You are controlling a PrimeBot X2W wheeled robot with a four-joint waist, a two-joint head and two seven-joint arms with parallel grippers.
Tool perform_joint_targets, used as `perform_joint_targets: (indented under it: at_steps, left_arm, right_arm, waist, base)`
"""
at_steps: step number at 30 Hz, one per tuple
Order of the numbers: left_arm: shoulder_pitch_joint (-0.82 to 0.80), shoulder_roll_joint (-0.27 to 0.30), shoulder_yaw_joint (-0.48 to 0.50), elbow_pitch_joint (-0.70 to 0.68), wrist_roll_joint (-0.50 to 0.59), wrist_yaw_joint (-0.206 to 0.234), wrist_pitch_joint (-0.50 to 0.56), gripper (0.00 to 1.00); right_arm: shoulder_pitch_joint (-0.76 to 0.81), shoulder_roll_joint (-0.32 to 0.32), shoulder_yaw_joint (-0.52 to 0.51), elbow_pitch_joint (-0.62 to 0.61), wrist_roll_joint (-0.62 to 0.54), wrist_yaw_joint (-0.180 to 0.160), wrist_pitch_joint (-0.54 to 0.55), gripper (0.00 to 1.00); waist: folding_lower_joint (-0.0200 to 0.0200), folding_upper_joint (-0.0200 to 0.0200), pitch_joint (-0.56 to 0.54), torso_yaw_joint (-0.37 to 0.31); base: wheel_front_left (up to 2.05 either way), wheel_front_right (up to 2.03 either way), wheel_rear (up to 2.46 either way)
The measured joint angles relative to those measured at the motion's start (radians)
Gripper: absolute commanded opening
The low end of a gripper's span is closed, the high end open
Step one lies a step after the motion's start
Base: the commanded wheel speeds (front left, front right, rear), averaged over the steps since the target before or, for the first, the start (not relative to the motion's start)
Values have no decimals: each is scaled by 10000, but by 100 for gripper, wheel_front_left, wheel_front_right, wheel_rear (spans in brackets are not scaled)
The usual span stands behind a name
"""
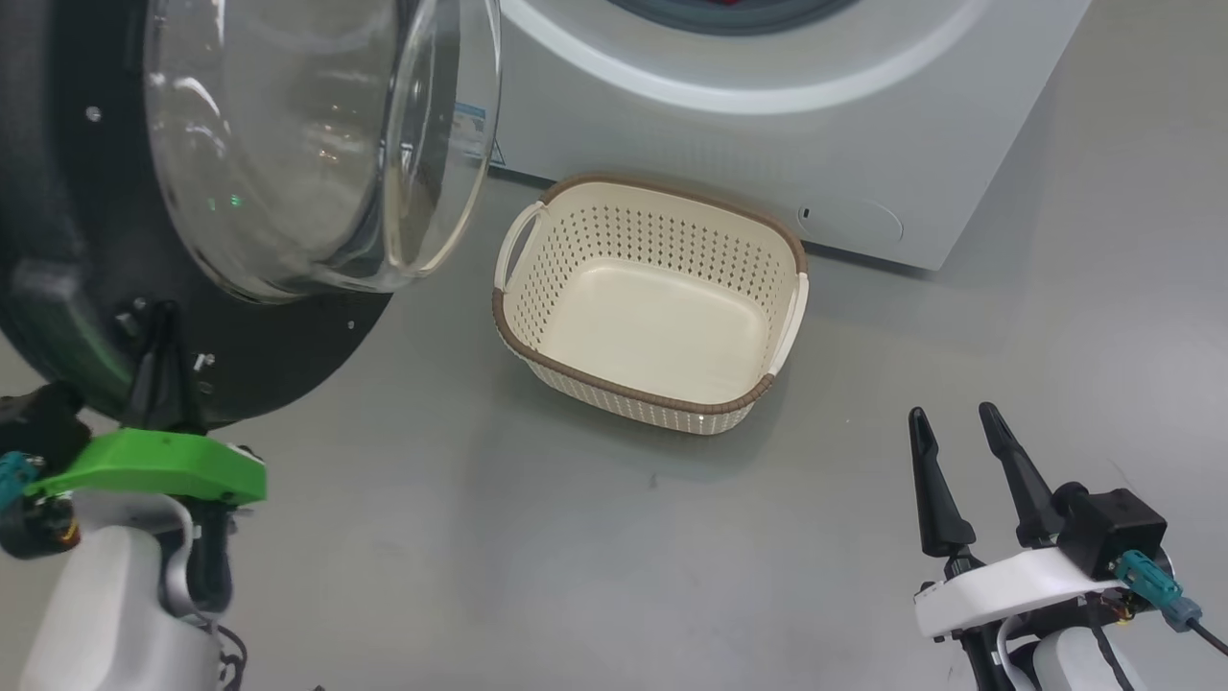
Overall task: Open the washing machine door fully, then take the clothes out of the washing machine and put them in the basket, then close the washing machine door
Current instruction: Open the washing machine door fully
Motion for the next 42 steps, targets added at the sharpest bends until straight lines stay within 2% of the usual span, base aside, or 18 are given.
perform_joint_targets:
  at_steps: [15,24,33,42]
  left_arm:
    - [-641,976,1674,255,-729,159,-15,0]
    - [-1219,1574,2084,619,-834,144,-46,0]
    - [-1474,1565,2015,982,-805,-36,-90,0]
    - [-1477,1225,1657,1124,-301,-382,-90,0]
  right_arm:
    - [-597,-280,146,-251,-259,2,278,100]
    - [-852,-546,23,-433,-343,2,393,100]
    - [-1034,-612,-52,-370,-355,2,393,100]
    - [-1133,-642,-211,-79,-332,2,332,100]
  waist:
    - [0,0,1180,-295]
    - [0,0,1855,-476]
    - [0,0,2117,-526]
    - [0,0,1666,-511]
  base:
    - [0,0,0]
    - [0,0,0]
    - [0,0,0]
    - [0,0,0]
